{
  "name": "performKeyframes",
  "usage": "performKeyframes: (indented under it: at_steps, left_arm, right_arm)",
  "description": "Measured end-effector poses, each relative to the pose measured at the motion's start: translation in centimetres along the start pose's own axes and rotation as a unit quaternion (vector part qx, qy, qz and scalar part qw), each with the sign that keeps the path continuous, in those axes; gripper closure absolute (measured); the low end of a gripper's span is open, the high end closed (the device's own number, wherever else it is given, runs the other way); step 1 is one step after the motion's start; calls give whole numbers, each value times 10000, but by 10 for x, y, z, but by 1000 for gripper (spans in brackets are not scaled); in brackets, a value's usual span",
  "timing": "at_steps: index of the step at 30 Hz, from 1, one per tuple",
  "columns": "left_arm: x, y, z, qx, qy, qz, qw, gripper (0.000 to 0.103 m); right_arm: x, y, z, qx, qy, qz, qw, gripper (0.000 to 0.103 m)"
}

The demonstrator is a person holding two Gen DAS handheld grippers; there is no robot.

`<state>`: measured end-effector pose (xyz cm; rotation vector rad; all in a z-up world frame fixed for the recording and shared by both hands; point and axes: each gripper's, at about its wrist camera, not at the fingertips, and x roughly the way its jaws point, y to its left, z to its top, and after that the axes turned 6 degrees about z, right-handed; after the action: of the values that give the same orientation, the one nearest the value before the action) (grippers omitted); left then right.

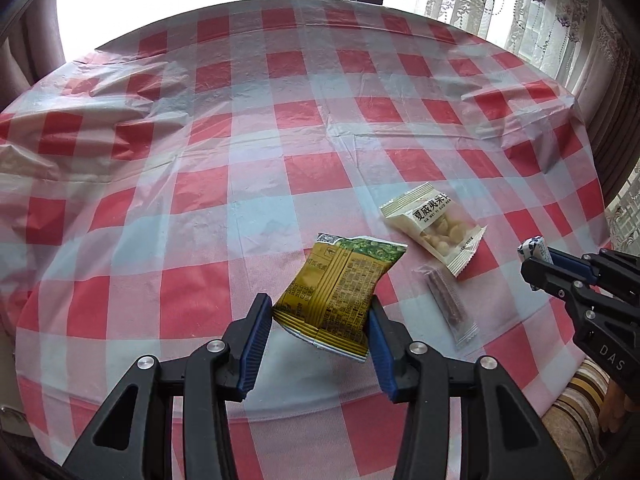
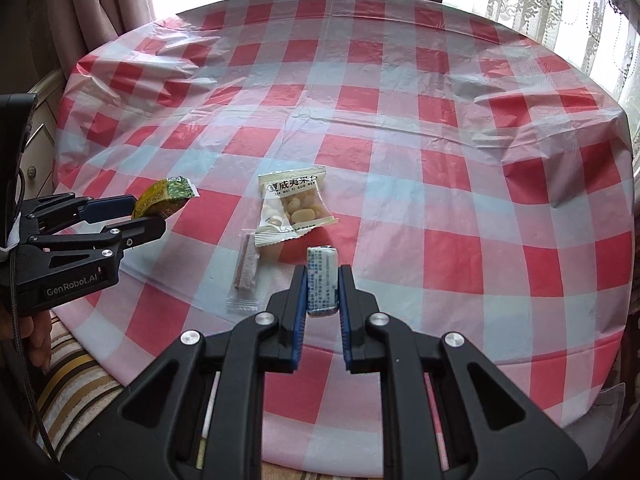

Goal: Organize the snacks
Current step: 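Carry the green-gold bag and white candy over the white box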

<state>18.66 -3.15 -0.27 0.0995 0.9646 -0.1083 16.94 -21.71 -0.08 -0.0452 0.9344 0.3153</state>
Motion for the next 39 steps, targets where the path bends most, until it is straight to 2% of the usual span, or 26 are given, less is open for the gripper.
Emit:
performKeyframes:
  at_steps: [15,39]
  left_arm:
    - [-41,-59,-14,377,-233,-165,9989,56]
    - [-64,-156,-23,1252,-270,-573,9901,55]
  right_arm:
    - [-44,-34,-37,358,-69,-328,9988,86]
    - [-87,-101,-93,1038,-104,-715,9920,86]
